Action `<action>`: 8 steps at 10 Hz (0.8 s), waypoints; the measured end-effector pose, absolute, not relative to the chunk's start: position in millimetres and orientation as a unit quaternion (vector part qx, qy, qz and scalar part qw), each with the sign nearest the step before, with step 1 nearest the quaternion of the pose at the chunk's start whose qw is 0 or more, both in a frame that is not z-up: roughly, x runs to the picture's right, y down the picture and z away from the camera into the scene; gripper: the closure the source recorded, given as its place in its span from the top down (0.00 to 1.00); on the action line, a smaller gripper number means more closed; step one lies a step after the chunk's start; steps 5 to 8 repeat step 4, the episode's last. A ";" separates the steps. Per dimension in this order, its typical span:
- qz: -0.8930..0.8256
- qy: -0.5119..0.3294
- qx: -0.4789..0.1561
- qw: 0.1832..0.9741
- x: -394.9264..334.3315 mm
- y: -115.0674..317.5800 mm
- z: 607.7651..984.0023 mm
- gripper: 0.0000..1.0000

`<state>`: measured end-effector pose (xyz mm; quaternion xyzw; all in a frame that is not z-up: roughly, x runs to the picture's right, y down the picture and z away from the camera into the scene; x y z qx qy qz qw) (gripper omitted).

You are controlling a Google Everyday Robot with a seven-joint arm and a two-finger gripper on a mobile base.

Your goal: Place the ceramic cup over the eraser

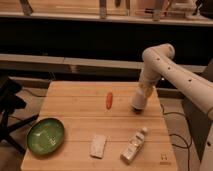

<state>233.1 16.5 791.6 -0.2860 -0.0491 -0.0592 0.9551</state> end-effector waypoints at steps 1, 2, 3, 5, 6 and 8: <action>-0.065 -0.044 -0.284 0.955 232.7 16.1 790.5 0.74; -0.071 -0.029 -0.282 0.956 228.9 14.1 790.6 0.77; -0.072 -0.024 -0.282 0.956 228.3 14.2 791.0 0.80; -0.070 -0.023 -0.282 0.957 230.2 13.8 791.5 0.77; -0.070 -0.023 -0.282 0.957 230.2 13.8 791.5 0.77; -0.070 -0.023 -0.282 0.957 230.2 13.8 791.5 0.77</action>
